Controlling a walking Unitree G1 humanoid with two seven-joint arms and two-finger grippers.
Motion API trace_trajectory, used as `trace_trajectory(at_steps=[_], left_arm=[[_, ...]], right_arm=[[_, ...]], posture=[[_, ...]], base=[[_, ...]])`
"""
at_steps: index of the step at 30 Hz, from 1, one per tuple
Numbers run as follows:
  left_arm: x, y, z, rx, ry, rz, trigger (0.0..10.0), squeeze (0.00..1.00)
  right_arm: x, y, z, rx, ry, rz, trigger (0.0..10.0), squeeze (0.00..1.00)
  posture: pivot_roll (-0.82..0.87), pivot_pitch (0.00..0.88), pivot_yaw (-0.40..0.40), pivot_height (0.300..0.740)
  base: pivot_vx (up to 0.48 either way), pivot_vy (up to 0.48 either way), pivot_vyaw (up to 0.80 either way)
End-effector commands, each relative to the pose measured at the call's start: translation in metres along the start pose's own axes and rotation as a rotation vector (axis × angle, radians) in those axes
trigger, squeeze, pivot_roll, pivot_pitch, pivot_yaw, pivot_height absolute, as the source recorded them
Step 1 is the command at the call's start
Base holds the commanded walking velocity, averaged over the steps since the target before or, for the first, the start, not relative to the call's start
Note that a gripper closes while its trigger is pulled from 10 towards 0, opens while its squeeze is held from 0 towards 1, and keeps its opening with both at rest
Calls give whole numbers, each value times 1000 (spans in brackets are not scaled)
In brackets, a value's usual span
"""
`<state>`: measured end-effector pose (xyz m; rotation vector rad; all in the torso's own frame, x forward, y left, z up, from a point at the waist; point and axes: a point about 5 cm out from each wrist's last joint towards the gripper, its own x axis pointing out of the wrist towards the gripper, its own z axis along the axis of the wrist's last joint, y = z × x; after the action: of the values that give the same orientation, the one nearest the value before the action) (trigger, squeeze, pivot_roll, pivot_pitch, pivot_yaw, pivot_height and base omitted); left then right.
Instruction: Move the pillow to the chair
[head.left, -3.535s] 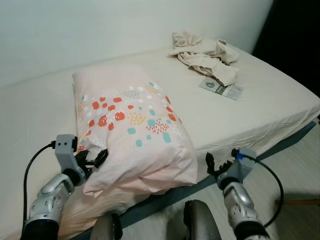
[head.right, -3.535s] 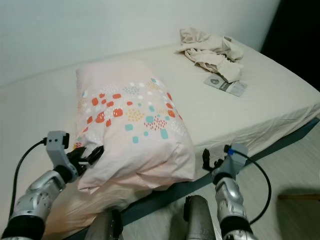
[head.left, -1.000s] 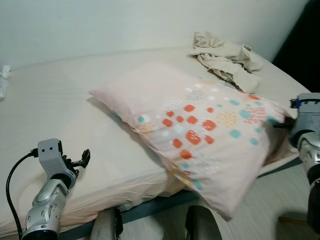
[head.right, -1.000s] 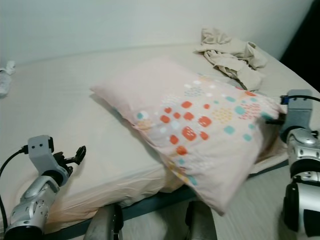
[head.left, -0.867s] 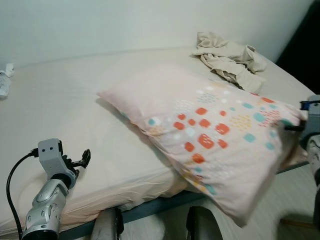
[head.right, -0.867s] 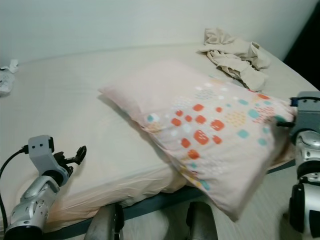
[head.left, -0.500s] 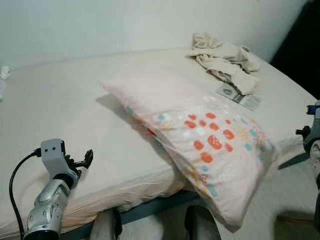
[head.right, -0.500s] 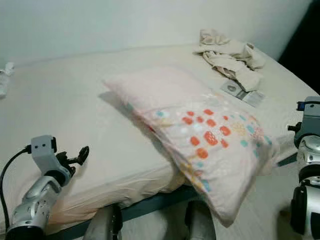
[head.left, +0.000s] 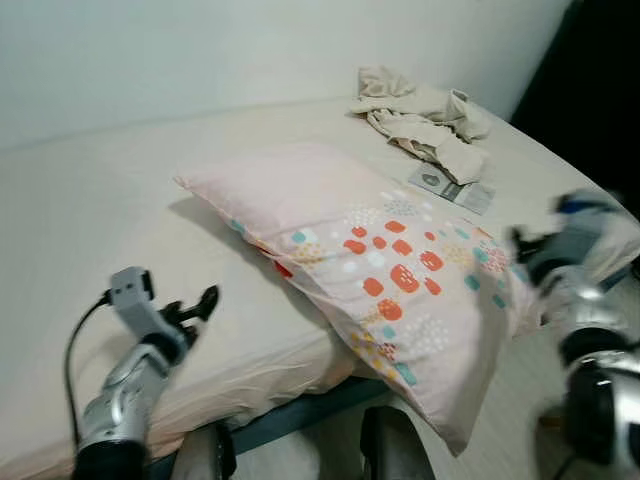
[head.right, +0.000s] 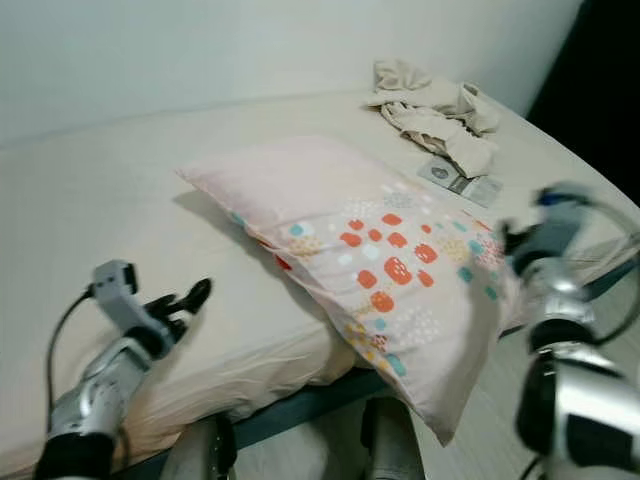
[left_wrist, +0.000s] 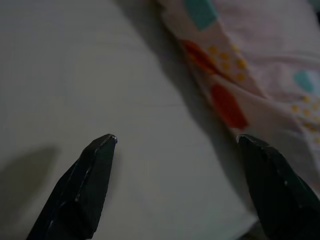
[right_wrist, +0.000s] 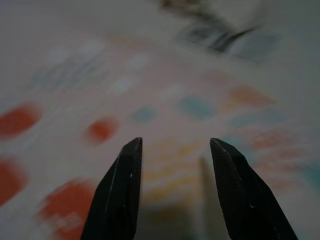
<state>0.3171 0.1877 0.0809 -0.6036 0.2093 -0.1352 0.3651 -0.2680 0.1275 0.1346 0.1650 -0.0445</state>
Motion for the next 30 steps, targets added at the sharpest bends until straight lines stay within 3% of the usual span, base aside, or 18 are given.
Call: trace_trajectory(at_steps=[1,2,3,5,10,13,16,19,21,22,23,30], left_arm=[[6,-3,-13,-45,56,15,10000,0],[23,-18,-18,-117,75,11,10000,1000],[23,-18,-18,-117,75,11,10000,1000],[38,-34,-13,-189,69,-15,10000,1000],[54,-56,-4,-258,49,-67,10000,1000],[58,-63,-1,-272,44,-83,10000,1000],[69,-86,0,-356,36,-121,10000,1000],[72,-94,-4,-351,50,-135,10000,1000],[74,-106,-14,-276,73,-126,10000,1000],[75,-110,-19,-236,79,-116,10000,349],[75,-115,-22,-204,79,-105,10000,0],[77,-122,-29,-156,92,-46,10000,0]], right_arm=[[-1,11,-13,-13,25,63,10000,0],[-4,34,-39,-19,58,122,10000,0],[-4,34,-39,-19,58,122,10000,0],[-10,55,-56,13,53,200,10000,0],[-20,71,-66,87,7,272,10000,0],[-25,73,-66,108,-24,283,10000,0],[-45,70,-71,125,-75,281,10000,0],[-50,66,-74,121,-76,262,10000,0],[-57,61,-77,116,-76,236,10000,0],[-59,61,-76,118,-82,233,10000,0],[-61,62,-74,121,-89,236,10000,0],[-65,65,-69,131,-104,258,10000,0]], posture=[[-41,158,-43,590],[-45,167,-32,590],[-45,167,-32,590],[-61,185,-16,590],[-78,207,13,590],[-90,217,26,590],[-107,240,55,590],[-111,250,63,590],[-117,258,71,590],[-127,266,78,590],[-136,276,82,590],[-132,278,78,590]], base=[[0,0,0],[0,0,0],[0,0,0],[0,0,0],[0,0,0],[0,0,0],[0,0,0],[0,0,0],[0,0,0],[0,0,0],[0,0,0],[0,0,0]])
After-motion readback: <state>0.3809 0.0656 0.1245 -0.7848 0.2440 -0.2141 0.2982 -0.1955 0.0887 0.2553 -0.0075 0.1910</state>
